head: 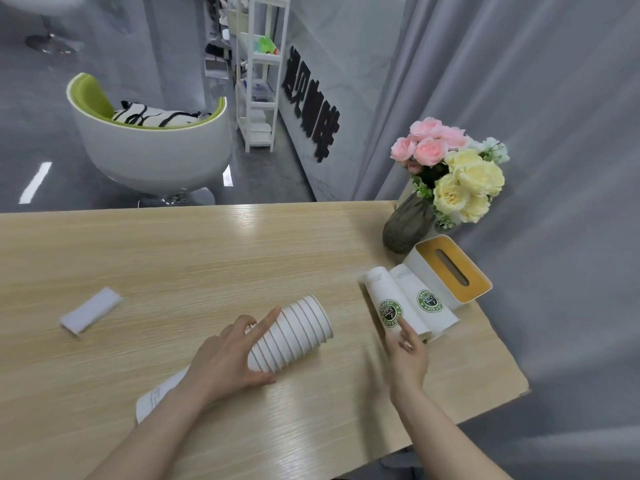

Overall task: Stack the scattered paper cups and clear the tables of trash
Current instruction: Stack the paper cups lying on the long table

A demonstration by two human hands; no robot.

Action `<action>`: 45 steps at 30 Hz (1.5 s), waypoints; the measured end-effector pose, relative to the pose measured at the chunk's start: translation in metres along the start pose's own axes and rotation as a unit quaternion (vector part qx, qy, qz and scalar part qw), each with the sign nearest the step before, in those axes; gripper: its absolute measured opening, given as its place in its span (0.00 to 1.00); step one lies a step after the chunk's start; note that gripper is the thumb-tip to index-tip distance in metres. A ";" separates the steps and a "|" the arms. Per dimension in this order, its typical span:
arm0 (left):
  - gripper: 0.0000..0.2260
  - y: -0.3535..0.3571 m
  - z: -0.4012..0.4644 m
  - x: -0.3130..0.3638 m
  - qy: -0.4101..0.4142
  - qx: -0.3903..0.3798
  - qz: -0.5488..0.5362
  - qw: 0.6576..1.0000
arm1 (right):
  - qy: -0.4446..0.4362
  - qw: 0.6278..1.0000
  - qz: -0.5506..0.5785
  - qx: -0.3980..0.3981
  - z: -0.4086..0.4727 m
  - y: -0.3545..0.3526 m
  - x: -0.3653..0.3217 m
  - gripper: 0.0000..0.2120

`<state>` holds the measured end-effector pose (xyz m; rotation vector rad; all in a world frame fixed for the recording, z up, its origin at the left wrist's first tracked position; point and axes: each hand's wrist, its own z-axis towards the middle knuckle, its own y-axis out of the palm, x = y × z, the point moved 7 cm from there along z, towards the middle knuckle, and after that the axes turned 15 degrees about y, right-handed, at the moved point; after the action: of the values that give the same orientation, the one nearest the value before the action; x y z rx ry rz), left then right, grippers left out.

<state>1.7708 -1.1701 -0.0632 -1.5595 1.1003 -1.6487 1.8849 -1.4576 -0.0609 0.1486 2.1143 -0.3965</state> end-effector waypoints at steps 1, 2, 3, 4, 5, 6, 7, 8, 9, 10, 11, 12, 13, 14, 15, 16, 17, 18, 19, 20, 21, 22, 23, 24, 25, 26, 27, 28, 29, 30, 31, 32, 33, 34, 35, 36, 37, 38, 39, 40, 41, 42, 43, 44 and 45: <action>0.50 0.000 0.001 0.000 -0.002 0.001 0.001 1.000 | -0.009 1.000 -0.007 0.002 0.003 -0.001 -0.001 0.17; 0.49 0.000 0.001 0.000 -0.004 0.002 0.002 1.000 | -0.018 1.000 -0.011 0.006 0.006 -0.001 -0.002 0.15; 0.49 0.000 0.001 0.000 -0.006 0.003 0.002 1.000 | -0.020 1.000 -0.011 0.013 0.008 -0.001 -0.004 0.14; 0.49 0.000 0.002 0.000 -0.009 0.004 0.002 1.000 | -0.016 1.000 -0.011 0.022 0.010 0.000 -0.004 0.13; 0.50 0.000 0.002 0.000 -0.012 0.004 0.002 1.000 | -0.009 0.999 -0.013 0.033 0.013 0.001 -0.004 0.13; 0.49 0.000 0.002 0.001 -0.014 0.005 0.001 1.000 | -0.003 0.999 -0.014 0.046 0.015 0.001 -0.003 0.12; 0.49 -0.001 0.002 0.001 -0.015 0.006 -0.002 1.000 | 0.002 0.998 -0.012 0.063 0.016 -0.001 -0.002 0.12; 0.49 -0.002 0.003 0.002 -0.015 0.008 -0.006 1.000 | 0.007 0.997 -0.008 0.081 0.016 -0.003 -0.001 0.12; 0.49 -0.002 0.003 0.003 -0.014 0.009 -0.010 1.000 | 0.016 0.995 -0.005 0.101 0.016 -0.006 0.001 0.12; 0.49 -0.003 0.004 0.004 -0.013 0.010 -0.014 1.000 | 0.027 0.992 -0.008 0.120 0.015 -0.009 0.002 0.12; 0.49 -0.003 0.004 0.004 -0.012 0.010 -0.015 1.000 | 0.038 0.990 -0.015 0.137 0.014 -0.012 0.004 0.13; 0.49 -0.004 0.004 0.005 -0.011 0.010 -0.015 1.000 | 0.046 0.988 -0.019 0.148 0.014 -0.015 0.004 0.13; 0.49 -0.004 0.004 0.006 -0.010 0.008 -0.015 1.000 | 0.051 0.987 -0.022 0.154 0.016 -0.017 0.005 0.14; 0.49 -0.004 0.003 0.006 -0.010 0.007 -0.014 1.000 | 0.055 0.986 -0.023 0.153 0.018 -0.018 0.005 0.14; 0.49 -0.004 0.003 0.007 -0.010 0.005 -0.014 1.000 | 0.059 0.988 -0.019 0.145 0.021 -0.018 0.006 0.14; 0.49 -0.004 0.003 0.008 -0.008 0.003 -0.014 1.000 | 0.062 0.990 -0.006 0.128 0.024 -0.017 0.007 0.14; 0.49 -0.005 0.003 0.009 -0.007 0.001 -0.013 1.000 | 0.062 0.992 0.012 0.105 0.027 -0.016 0.008 0.15; 0.49 -0.005 0.002 0.010 -0.005 0.001 -0.013 1.000 | 0.065 0.994 0.029 0.081 0.029 -0.014 0.008 0.15; 0.49 -0.006 0.002 0.011 -0.005 0.001 -0.012 1.000 | 0.069 0.995 0.038 0.064 0.031 -0.014 0.009 0.15; 0.49 -0.007 0.002 0.011 -0.004 0.001 -0.011 1.000 | 0.069 0.995 0.040 0.056 0.032 -0.015 0.009 0.15; 0.49 -0.008 0.002 0.011 -0.003 0.001 -0.010 1.000 | 0.066 0.996 0.042 0.052 0.034 -0.016 0.009 0.15; 0.50 -0.009 0.002 0.011 -0.002 0.001 -0.009 1.000 | 0.061 0.996 0.049 0.051 0.035 -0.018 0.007 0.16; 0.50 -0.010 0.002 0.011 -0.001 0.000 -0.009 1.000 | 0.053 0.995 0.064 0.048 0.035 -0.020 0.006 0.16; 0.50 -0.011 0.002 0.012 0.001 -0.001 -0.008 1.000 | 0.044 0.995 0.076 0.044 0.034 -0.023 0.003 0.16; 0.50 -0.012 0.003 0.012 0.003 -0.001 -0.007 1.000 | 0.034 0.995 0.080 0.040 0.032 -0.026 0.000 0.15; 0.50 -0.013 0.003 0.013 0.005 -0.002 -0.006 1.000 | 0.023 0.996 0.078 0.035 0.030 -0.029 -0.004 0.15; 0.50 -0.013 0.003 0.014 0.007 -0.002 -0.004 1.000 | 0.008 0.997 0.075 0.026 0.026 -0.031 -0.009 0.15; 0.50 -0.014 0.004 0.014 0.009 -0.003 -0.003 1.000 | -0.009 0.997 0.073 0.014 0.022 -0.034 -0.014 0.15; 0.50 -0.014 0.004 0.014 0.011 -0.004 -0.001 1.000 | -0.025 0.997 0.072 0.000 0.018 -0.036 -0.019 0.16; 0.50 -0.014 0.005 0.015 0.014 -0.005 0.001 1.000 | -0.037 0.997 0.072 -0.014 0.014 -0.038 -0.024 0.16; 0.50 -0.015 0.005 0.015 0.016 -0.006 0.001 1.000 | -0.046 0.996 0.073 -0.030 0.011 -0.039 -0.029 0.17; 0.50 -0.015 0.005 0.015 0.018 -0.006 0.000 1.000 | -0.056 0.995 0.072 -0.045 0.009 -0.041 -0.034 0.18; 0.50 -0.015 0.005 0.015 0.020 -0.006 -0.001 1.000 | -0.065 0.994 0.070 -0.056 0.007 -0.043 -0.039 0.18; 0.50 -0.015 0.005 0.015 0.021 -0.006 -0.001 1.000 | -0.072 0.993 0.068 -0.067 0.005 -0.044 -0.044 0.18; 0.50 -0.015 0.005 0.015 0.022 -0.006 -0.001 1.000 | -0.079 0.991 0.069 -0.078 0.004 -0.046 -0.049 0.18; 0.50 -0.016 0.005 0.015 0.024 -0.005 -0.001 1.000 | -0.084 0.990 0.072 -0.090 0.003 -0.047 -0.054 0.17; 0.50 -0.016 0.005 0.015 0.025 -0.003 -0.002 1.000 | -0.088 0.988 0.076 -0.103 0.002 -0.047 -0.058 0.17; 0.50 -0.017 0.005 0.015 0.025 0.000 -0.003 1.000 | -0.092 0.986 0.078 -0.116 0.001 -0.047 -0.062 0.17; 0.50 -0.017 0.005 0.015 0.025 0.002 -0.004 1.000 | -0.095 0.984 0.077 -0.127 0.000 -0.047 -0.065 0.17; 0.50 -0.018 0.005 0.015 0.026 0.003 -0.002 1.000 | -0.098 0.983 0.076 -0.137 -0.001 -0.046 -0.069 0.16; 0.50 -0.018 0.005 0.016 0.026 0.003 -0.001 1.000 | -0.102 0.981 0.073 -0.147 -0.003 -0.044 -0.072 0.16; 0.50 -0.018 0.005 0.016 0.028 0.003 -0.001 1.000 | -0.105 0.979 0.071 -0.158 -0.006 -0.041 -0.076 0.16; 0.49 -0.018 0.005 0.017 0.030 0.002 -0.001 1.000 | -0.109 0.977 0.070 -0.170 -0.008 -0.039 -0.079 0.16; 0.49 -0.018 0.005 0.019 0.033 0.001 0.000 0.999 | -0.116 0.974 0.068 -0.182 -0.010 -0.036 -0.082 0.16; 0.49 -0.018 0.004 0.020 0.036 0.000 0.002 0.999 | -0.122 0.972 0.064 -0.193 -0.012 -0.033 -0.084 0.15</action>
<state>1.7747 -1.1798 -0.0384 -1.5075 1.1393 -1.7145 1.9124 -1.4806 0.0224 0.0079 1.8856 0.0749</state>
